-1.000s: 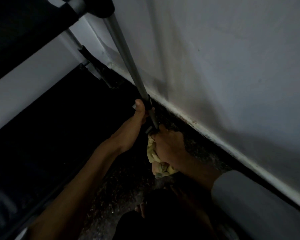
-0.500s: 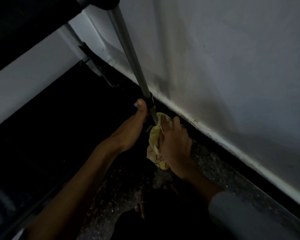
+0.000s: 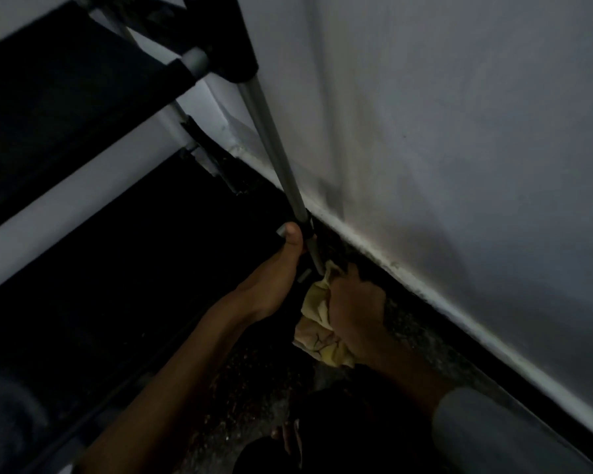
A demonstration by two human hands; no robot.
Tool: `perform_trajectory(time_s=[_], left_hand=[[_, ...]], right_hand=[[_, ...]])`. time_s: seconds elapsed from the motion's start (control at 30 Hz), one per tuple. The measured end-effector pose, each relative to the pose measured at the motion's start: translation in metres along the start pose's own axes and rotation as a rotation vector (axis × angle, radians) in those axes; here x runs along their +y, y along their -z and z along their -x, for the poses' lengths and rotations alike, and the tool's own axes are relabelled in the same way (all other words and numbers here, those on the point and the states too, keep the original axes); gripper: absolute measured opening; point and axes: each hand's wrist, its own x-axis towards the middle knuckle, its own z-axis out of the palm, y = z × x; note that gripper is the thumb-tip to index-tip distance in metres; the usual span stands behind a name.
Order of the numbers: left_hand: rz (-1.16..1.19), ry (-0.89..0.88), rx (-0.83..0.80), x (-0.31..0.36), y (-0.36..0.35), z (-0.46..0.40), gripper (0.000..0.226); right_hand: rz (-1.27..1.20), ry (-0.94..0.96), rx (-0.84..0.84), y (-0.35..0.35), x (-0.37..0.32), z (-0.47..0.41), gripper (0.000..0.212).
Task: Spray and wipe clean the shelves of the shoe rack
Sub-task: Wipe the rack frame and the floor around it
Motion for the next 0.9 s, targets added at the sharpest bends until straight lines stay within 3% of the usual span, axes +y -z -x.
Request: perform_trajectory(time_s=[0.1, 0.2, 0.3, 0.37, 0.7, 0.9], left_hand=[[0.019, -0.003, 0.004, -0.001, -0.005, 0.008, 0.076], [-0.113, -0.024, -0.084, 0.007, -0.005, 0.036, 0.053], [-0.072, 0.054, -0.101, 0.011, -0.001, 0.052, 0.115], [-0.049, 0.099, -0.074, 0.018, -0.001, 0.07, 0.131], [0.102, 0.163, 0.236, 0.025, 0.021, 0.199, 0.088], [0.21, 0.142, 0.399, 0.026, 0.032, 0.27, 0.082]], right_hand=[[0.044, 0.042, -0.184, 0.019, 0.006, -0.006, 0.033], [-0.054, 0.075, -0.146, 0.034, 0.013, 0.008, 0.033], [-0.151, 0.114, -0.078, 0.044, 0.015, 0.03, 0.031], [-0.198, 0.149, -0.032, 0.055, 0.013, 0.042, 0.033], [-0.25, 0.315, 0.259, 0.122, 0.006, 0.102, 0.034], [-0.34, 0.515, 0.435, 0.166, -0.014, 0.141, 0.035]])
